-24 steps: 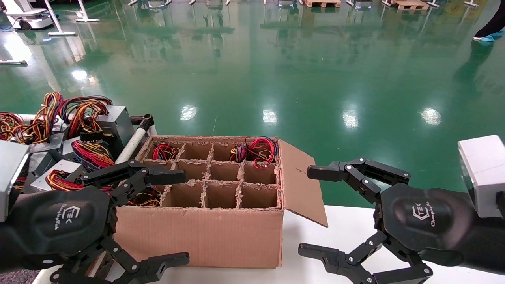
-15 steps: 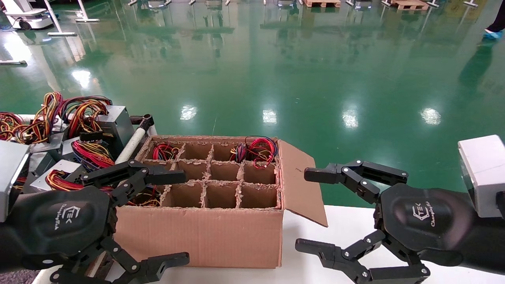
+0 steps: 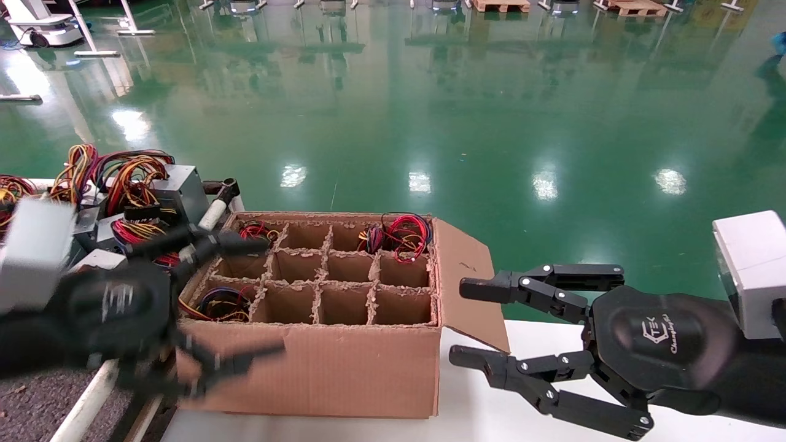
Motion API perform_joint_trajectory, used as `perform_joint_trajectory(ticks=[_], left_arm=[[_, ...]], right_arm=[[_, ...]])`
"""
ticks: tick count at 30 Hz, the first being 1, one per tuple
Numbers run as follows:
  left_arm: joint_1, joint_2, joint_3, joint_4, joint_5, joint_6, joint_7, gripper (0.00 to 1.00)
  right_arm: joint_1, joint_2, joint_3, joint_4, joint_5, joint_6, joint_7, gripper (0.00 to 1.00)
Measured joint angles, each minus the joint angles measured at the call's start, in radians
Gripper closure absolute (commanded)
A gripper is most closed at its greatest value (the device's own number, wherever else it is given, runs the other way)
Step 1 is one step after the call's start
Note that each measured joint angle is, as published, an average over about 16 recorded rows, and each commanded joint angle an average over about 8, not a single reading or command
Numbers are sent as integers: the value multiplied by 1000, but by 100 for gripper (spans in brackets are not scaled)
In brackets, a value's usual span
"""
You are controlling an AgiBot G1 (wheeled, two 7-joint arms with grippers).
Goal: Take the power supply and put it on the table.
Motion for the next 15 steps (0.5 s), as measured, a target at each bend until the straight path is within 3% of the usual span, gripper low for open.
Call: perform_joint_trajectory(ticks=[9,15], left_arm=[[-222,83,108,193,336,-45,191,0],[-339,152,180,339,501,-49,334,0]], right_arm=[[0,0,0,0,0,0,0,100],[0,0,0,0,0,0,0,100]])
